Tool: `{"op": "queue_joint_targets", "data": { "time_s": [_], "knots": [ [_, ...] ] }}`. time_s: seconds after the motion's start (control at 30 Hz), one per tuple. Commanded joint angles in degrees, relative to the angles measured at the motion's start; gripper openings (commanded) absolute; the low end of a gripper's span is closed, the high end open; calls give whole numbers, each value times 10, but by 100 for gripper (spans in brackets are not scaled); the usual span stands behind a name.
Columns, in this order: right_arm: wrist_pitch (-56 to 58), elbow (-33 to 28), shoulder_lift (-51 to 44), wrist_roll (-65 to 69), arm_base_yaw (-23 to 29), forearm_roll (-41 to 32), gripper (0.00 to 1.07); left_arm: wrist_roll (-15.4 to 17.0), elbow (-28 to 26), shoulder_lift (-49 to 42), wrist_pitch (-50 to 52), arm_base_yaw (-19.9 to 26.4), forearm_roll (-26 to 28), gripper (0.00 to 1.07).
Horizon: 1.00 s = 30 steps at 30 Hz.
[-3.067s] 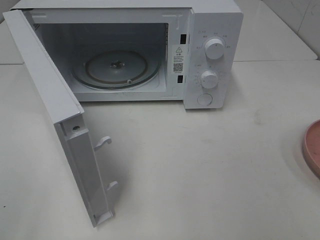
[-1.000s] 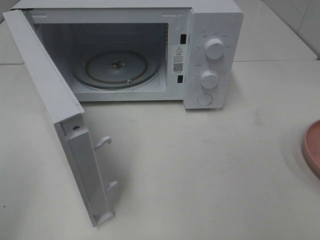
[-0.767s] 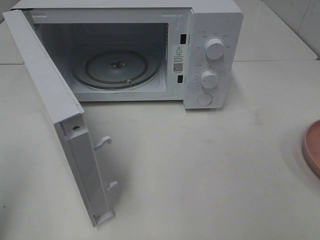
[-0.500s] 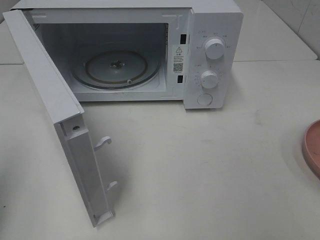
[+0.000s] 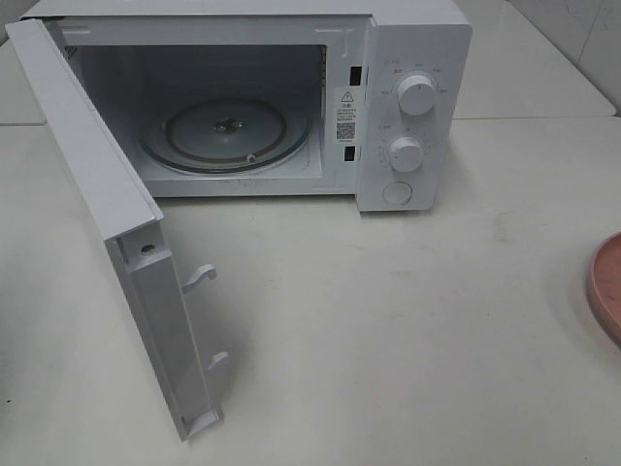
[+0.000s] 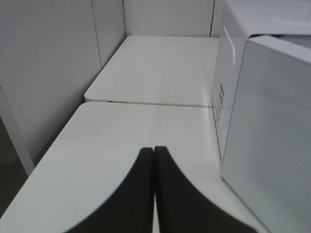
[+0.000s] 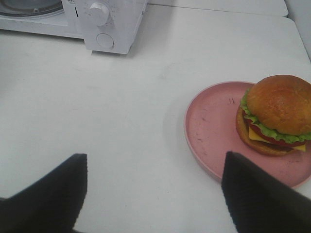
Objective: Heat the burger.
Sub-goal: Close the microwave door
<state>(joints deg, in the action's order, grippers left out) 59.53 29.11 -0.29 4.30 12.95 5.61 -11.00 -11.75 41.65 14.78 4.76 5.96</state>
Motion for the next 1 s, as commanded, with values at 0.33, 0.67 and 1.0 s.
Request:
{"op": "queue_joint_targets", "data": {
  "time_s": [0.33,0.67,1.0],
  "knots": [
    [-1,-1,-14,-10,-2,-1,75,46,1,162,125,-61,-131,0],
    [-1,-1,-14,-10,-2,-1,75,62,0,266,196,-140,-145,0],
    [-1,-1,-14,-9,-2,-1,75,172,-36,382,302,-150,-215,0]
  ]
}}
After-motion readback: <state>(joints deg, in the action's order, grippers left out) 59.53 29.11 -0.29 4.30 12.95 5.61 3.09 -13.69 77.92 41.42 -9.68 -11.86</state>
